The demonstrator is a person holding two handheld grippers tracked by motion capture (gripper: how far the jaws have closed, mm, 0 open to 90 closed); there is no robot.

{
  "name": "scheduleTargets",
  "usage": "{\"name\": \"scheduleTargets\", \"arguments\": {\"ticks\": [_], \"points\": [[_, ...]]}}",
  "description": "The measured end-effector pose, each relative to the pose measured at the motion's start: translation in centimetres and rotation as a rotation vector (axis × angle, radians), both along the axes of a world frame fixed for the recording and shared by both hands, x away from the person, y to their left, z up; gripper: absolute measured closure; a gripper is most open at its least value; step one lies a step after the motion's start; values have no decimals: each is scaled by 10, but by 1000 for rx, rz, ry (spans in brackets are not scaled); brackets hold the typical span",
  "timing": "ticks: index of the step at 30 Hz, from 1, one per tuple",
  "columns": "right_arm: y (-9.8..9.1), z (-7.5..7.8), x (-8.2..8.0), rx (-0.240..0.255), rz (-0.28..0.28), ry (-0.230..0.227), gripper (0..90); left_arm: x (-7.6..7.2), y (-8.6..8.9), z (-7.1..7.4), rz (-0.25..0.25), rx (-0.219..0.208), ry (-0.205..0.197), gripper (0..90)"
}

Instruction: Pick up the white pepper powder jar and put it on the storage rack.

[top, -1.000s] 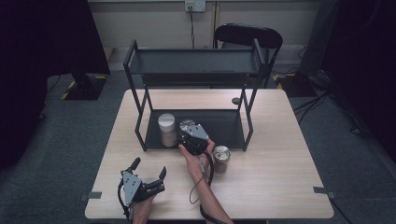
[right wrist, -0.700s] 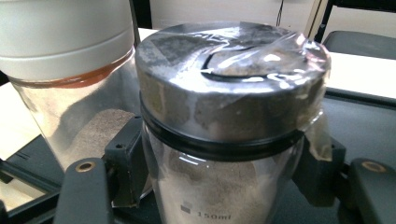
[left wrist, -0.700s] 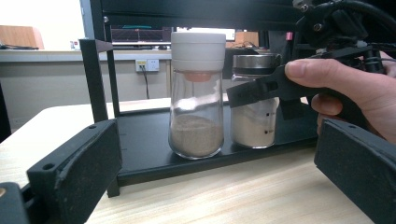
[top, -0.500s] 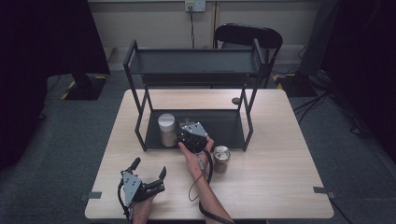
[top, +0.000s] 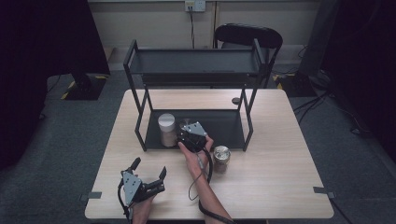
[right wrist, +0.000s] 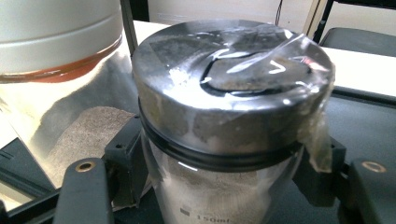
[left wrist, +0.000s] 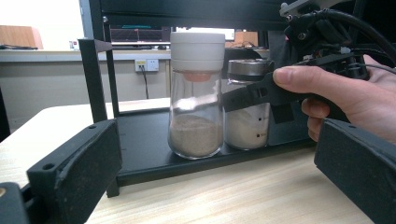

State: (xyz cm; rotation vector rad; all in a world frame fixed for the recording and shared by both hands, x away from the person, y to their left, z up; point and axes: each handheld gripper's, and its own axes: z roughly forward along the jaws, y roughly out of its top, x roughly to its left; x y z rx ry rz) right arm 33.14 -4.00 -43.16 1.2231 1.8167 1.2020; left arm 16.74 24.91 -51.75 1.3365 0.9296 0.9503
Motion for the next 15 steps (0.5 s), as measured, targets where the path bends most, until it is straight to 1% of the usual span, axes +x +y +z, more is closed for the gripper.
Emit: {"name": "scheduleTargets", "arguments": {"ticks": [4,15], "points": [[0,0,-1,-5,1,1,304,0,0,0,0,0,0,1],[-2,1,-1,2,7,4,303,0,0,0,-1,0,0,0]]}}
